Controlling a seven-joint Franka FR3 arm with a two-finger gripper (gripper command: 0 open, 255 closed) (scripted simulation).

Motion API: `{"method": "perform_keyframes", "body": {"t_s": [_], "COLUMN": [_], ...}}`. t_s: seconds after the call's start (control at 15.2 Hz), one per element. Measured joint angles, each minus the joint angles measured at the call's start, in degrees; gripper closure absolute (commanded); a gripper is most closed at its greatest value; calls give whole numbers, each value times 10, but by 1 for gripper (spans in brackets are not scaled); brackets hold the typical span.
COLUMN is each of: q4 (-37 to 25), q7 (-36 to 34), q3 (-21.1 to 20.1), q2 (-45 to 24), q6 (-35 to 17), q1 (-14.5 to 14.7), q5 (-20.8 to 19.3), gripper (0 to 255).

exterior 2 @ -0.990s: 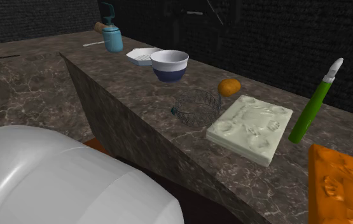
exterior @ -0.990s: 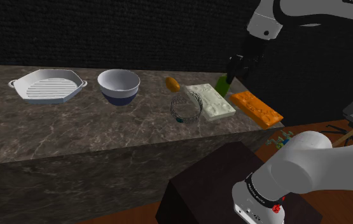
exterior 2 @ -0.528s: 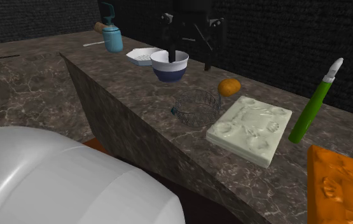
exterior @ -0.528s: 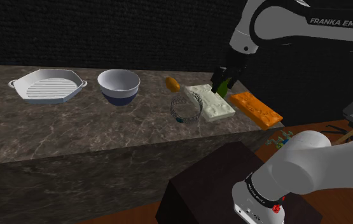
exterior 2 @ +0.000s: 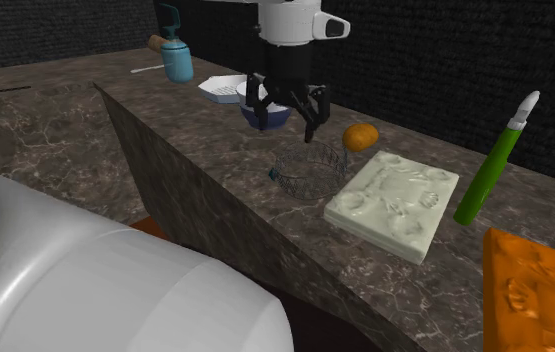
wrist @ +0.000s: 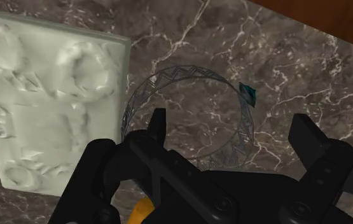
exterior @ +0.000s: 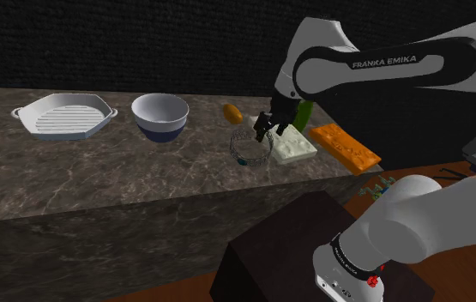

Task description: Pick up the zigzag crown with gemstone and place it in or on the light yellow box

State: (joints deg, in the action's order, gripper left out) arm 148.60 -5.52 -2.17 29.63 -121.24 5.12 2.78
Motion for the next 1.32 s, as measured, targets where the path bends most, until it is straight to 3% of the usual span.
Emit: {"method": "perform_keyframes", "body": {"t_s": [0.46,0.99,1.32], "q4": [-3,7,8], "q7": [-10,-8,-9], "q3": [-26,-28,-30], "q2": [-141,-208,-217], "q6": [-155,-235,-246], "q1": [23,24,25], "q5": [16,17,17], "gripper": [0,0,0]}}
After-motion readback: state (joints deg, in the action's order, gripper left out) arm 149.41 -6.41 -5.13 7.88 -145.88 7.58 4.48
